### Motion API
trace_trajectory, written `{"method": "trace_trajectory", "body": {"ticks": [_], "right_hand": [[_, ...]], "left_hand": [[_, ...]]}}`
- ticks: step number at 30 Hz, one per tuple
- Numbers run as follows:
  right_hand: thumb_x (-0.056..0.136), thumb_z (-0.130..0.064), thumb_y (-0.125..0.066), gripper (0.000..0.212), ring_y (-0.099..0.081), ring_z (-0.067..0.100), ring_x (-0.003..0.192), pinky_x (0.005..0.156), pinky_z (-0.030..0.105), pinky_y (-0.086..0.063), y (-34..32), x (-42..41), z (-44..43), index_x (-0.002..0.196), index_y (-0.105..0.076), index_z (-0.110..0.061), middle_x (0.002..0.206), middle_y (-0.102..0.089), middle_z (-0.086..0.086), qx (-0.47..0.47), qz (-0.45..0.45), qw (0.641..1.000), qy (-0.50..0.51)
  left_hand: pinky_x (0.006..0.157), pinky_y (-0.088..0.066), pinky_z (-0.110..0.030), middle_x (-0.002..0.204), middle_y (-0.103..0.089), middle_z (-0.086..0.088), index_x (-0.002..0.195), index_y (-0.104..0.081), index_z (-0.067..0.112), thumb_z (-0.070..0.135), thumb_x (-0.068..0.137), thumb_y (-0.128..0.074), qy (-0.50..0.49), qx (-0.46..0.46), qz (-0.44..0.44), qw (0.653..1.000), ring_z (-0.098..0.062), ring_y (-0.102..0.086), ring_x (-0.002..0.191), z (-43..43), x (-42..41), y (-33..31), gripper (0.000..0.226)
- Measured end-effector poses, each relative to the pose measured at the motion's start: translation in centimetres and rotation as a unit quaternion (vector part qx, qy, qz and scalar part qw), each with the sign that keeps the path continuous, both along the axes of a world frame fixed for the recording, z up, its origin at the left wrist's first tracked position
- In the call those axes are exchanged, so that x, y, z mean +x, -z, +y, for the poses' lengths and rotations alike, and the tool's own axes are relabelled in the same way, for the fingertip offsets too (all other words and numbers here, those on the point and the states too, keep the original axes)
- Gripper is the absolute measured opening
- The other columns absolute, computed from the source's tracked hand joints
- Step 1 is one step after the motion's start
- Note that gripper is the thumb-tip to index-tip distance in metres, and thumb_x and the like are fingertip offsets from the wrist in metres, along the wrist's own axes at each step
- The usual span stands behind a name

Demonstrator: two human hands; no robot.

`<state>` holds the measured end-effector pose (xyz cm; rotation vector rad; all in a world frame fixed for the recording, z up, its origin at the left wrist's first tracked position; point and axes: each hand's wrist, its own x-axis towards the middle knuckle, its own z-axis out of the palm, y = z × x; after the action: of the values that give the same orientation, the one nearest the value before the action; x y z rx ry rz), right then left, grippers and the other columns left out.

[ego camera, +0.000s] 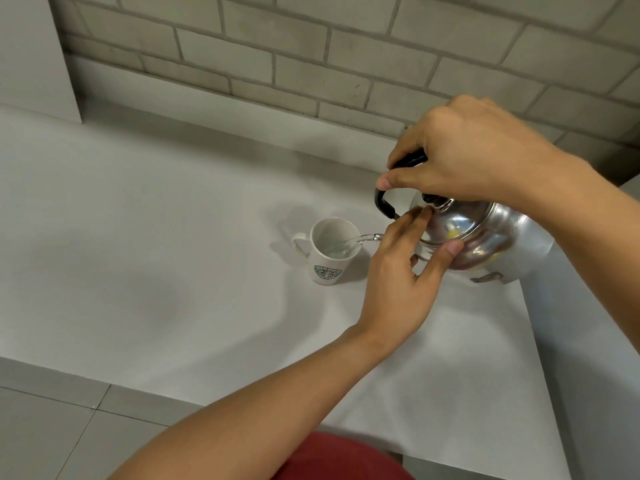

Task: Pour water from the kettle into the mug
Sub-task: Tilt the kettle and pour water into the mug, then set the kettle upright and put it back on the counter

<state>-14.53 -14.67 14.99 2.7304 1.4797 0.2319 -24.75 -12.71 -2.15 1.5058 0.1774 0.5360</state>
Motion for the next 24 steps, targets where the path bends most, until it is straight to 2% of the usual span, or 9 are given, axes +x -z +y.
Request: {"method": "trace_trajectory", "body": {"ticks": [3, 7, 10, 14, 16, 19, 21, 23, 24], "right_hand": [[0.085, -0.067, -0.069, 0.039, -0.06, 0.022, 0.072, 0.058, 0.031, -0.04, 0.6, 0.0, -1.2, 0.098, -0.083, -0.033, 0.066, -0.065, -0.014, 0.038, 0.023, 0.999, 0.01], [0.085, -0.067, -0.066, 0.047, -0.073, 0.022, 0.078, 0.073, 0.04, -0.057, 1.9, -0.1, -3.3, 0.103, -0.084, -0.027, 0.085, -0.081, -0.002, 0.087, 0.051, 0.995, 0.011], [0.085, -0.062, -0.07, 0.043, -0.076, 0.019, 0.084, 0.079, 0.042, -0.059, 3.1, -0.4, -4.9, 0.102, -0.084, -0.026, 0.09, -0.083, -0.003, 0.159, 0.068, 0.985, 0.03], [0.088, -0.052, -0.075, 0.032, -0.075, 0.007, 0.088, 0.081, 0.028, -0.058, 5.2, -0.5, -6.9, 0.102, -0.085, -0.025, 0.094, -0.08, -0.012, 0.244, 0.093, 0.964, 0.05], [0.088, -0.051, -0.077, 0.03, -0.074, 0.0, 0.092, 0.083, 0.017, -0.056, 6.2, -0.4, -8.0, 0.103, -0.084, -0.027, 0.093, -0.078, -0.017, 0.291, 0.118, 0.947, 0.071], [0.087, -0.05, -0.079, 0.023, -0.073, -0.007, 0.095, 0.081, 0.01, -0.053, 7.4, -0.4, -9.6, 0.102, -0.083, -0.033, 0.091, -0.076, -0.028, 0.356, 0.142, 0.919, 0.087], [0.087, -0.049, -0.08, 0.018, -0.074, -0.007, 0.092, 0.08, 0.011, -0.054, 8.0, -0.4, -10.5, 0.101, -0.08, -0.038, 0.087, -0.075, -0.035, 0.399, 0.161, 0.897, 0.097], [0.086, -0.048, -0.081, 0.017, -0.076, -0.004, 0.091, 0.08, 0.014, -0.055, 8.5, -0.4, -11.3, 0.1, -0.08, -0.039, 0.097, -0.077, -0.034, 0.434, 0.173, 0.878, 0.104], [0.086, -0.047, -0.082, 0.016, -0.076, -0.002, 0.092, 0.081, 0.016, -0.056, 8.8, -0.4, -11.6, 0.1, -0.08, -0.039, 0.1, -0.078, -0.03, 0.447, 0.176, 0.87, 0.107]], "left_hand": [[0.111, -0.049, -0.041, 0.152, -0.05, 0.009, 0.148, -0.054, 0.029, 0.045, 0.098, -0.068, 0.006, 0.052, 0.019, 0.998, -0.002, -0.045, 0.141, 0.5, -0.2, 0.3, 0.054], [0.113, -0.045, -0.034, 0.153, -0.053, 0.005, 0.147, -0.055, 0.026, 0.047, 0.097, -0.068, 0.014, 0.145, 0.04, 0.988, -0.013, -0.048, 0.142, 1.2, -0.6, 0.9, 0.055], [0.115, -0.042, -0.035, 0.153, -0.053, 0.002, 0.145, -0.057, 0.023, 0.046, 0.097, -0.068, 0.017, 0.208, 0.047, 0.977, -0.021, -0.051, 0.139, 1.6, -0.8, 1.1, 0.054], [0.114, -0.039, -0.035, 0.154, -0.053, -0.001, 0.146, -0.057, 0.021, 0.044, 0.099, -0.066, 0.022, 0.282, 0.047, 0.958, -0.024, -0.05, 0.138, 2.0, -1.2, 1.2, 0.053], [0.114, -0.039, -0.037, 0.153, -0.053, -0.002, 0.146, -0.058, 0.023, 0.046, 0.099, -0.065, 0.03, 0.314, 0.049, 0.948, -0.026, -0.049, 0.138, 2.1, -1.4, 1.1, 0.052], [0.112, -0.043, -0.038, 0.148, -0.055, -0.003, 0.137, -0.064, 0.023, 0.043, 0.098, -0.069, 0.04, 0.33, 0.032, 0.943, -0.023, -0.053, 0.135, 2.3, -1.7, 1.0, 0.045], [0.104, -0.047, -0.031, 0.136, -0.058, 0.003, 0.124, -0.068, 0.022, 0.04, 0.097, -0.072, 0.03, 0.308, 0.004, 0.951, -0.016, -0.058, 0.125, 2.5, -1.8, 0.7, 0.033], [0.091, -0.048, -0.023, 0.122, -0.055, 0.01, 0.115, -0.062, 0.021, 0.038, 0.099, -0.069, 0.002, 0.278, -0.019, 0.96, -0.009, -0.059, 0.109, 2.9, -1.4, 0.0, 0.024], [0.088, -0.048, -0.021, 0.12, -0.052, 0.012, 0.119, -0.058, 0.022, 0.038, 0.101, -0.066, -0.011, 0.266, -0.021, 0.964, -0.006, -0.058, 0.105, 3.2, -1.0, -0.4, 0.025]]}}
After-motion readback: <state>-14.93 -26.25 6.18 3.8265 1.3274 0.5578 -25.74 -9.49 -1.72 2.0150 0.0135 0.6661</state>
